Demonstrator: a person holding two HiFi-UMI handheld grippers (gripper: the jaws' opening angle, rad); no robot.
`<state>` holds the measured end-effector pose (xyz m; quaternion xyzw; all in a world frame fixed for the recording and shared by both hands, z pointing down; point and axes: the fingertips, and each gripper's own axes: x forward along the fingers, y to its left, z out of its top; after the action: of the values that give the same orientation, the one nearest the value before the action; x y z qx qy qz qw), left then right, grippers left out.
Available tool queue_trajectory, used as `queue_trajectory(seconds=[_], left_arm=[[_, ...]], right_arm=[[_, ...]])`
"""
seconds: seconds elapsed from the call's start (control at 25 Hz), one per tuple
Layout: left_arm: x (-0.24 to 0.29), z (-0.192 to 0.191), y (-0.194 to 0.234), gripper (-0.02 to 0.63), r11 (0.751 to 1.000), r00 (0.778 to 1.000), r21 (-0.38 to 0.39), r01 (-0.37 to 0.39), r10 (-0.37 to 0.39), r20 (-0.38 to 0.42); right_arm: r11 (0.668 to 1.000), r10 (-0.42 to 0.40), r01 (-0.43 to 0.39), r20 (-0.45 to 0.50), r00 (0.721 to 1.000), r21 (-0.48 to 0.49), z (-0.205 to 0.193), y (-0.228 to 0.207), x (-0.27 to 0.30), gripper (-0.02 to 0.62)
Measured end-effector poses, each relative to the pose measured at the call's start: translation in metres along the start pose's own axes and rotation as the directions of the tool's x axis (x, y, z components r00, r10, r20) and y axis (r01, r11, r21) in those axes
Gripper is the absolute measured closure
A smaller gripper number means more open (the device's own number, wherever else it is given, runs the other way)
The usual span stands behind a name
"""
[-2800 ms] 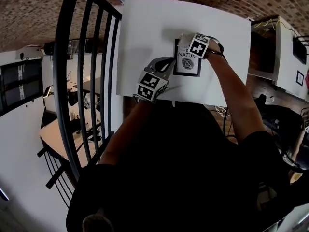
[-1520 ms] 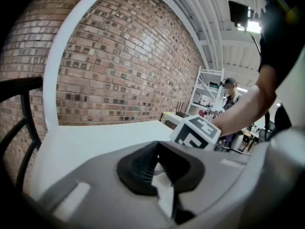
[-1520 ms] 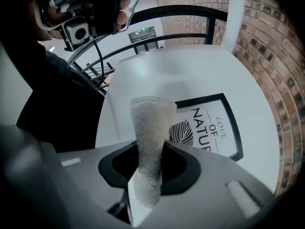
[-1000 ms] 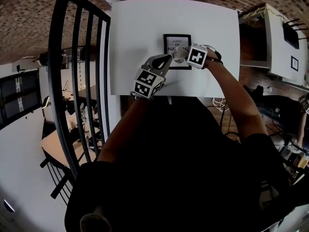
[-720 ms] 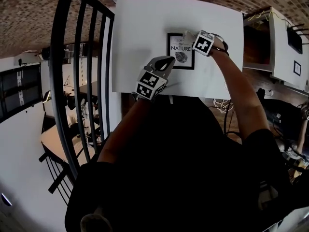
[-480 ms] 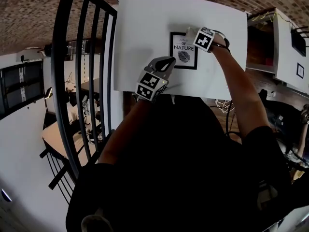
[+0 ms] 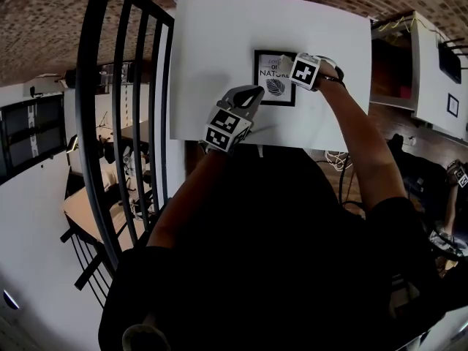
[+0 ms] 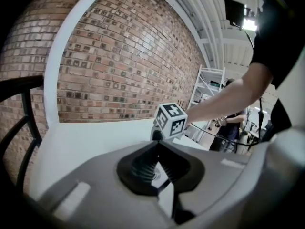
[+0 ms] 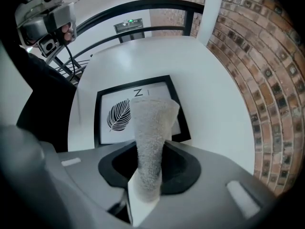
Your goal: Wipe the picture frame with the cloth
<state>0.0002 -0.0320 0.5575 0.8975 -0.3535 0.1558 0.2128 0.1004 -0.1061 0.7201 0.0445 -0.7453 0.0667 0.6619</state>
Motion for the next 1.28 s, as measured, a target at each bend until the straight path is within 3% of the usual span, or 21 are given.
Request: queue_trajectory(seconds=[0.28, 0.84, 1.16, 1.28], left_arm=[[0.009, -0.001, -0.005, 0.606, 1.0, 1.0, 0.01, 0.021, -0.021, -0.015], [0.024, 0.001, -0.028, 0.606, 0.997, 0.996, 0.015, 0.076, -0.076, -0.043], [0.021, 0.002, -0.032, 0.606, 0.997, 0.995, 0.012, 0.081, -0.08, -0.051], [0.017, 0.005, -0.029, 0.606, 0.998, 0.997, 0.008, 0.068, -0.068, -0.044]], right_arm=[[0.998, 0.065, -0.065, 0.01, 0.998, -0.015, -0.006, 0.042, -0.002, 0.488], [0.992, 0.106, -0.103, 0.04, 0.994, -0.073, -0.02, 0.121, -0.003, 0.488], [0.985, 0.172, -0.17, 0.078, 0.982, -0.035, -0.026, 0.146, -0.007, 0.488], [0.98, 0.181, -0.191, 0.156, 0.971, 0.053, -0.023, 0.145, -0.014, 0.487]])
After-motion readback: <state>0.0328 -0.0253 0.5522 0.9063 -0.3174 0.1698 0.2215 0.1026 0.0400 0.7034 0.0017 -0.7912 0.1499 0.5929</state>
